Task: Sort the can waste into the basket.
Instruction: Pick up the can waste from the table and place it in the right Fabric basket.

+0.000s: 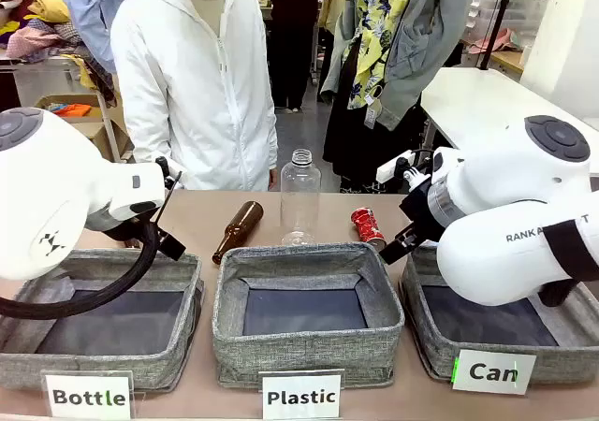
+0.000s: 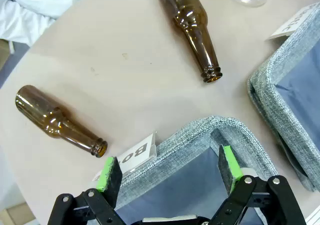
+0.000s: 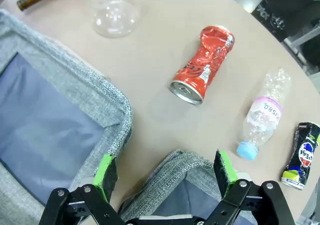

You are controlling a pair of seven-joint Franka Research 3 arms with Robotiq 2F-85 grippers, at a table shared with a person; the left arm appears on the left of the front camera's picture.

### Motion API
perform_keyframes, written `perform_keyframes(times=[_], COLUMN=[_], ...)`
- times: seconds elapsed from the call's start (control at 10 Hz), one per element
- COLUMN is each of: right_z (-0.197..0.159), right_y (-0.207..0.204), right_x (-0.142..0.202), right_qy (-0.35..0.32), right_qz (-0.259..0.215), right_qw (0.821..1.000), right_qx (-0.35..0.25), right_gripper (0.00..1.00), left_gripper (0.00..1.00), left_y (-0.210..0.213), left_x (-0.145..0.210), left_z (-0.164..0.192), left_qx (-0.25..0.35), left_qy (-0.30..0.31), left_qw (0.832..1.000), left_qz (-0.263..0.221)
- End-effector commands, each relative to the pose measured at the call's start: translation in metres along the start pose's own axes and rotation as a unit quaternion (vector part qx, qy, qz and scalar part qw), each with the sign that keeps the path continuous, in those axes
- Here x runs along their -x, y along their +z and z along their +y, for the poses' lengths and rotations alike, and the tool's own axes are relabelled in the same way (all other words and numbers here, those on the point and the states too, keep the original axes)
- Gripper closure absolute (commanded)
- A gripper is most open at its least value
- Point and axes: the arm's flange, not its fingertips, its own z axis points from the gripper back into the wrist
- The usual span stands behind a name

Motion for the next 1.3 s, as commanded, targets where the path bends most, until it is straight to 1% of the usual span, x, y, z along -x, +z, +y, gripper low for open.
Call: perform_keyframes(times=[0.0, 1.2], right_z=[0.0, 0.0], right_y=[0.0, 0.0], right_x=[0.0, 0.0], right_qy=[0.0, 0.0], right_qz=[0.0, 0.0], right_qw=[1.0, 1.0], right_qx=[0.0, 0.0], right_gripper=[0.0, 0.0], left_gripper=[0.0, 0.0], left_y=[0.0001, 0.0001], left_x=[0.0, 0.0], left_z=[0.0, 0.0], left_qx=[0.0, 0.0], left_qy=[0.0, 0.0], left_qw=[1.0, 1.0], left_qz=[0.0, 0.0])
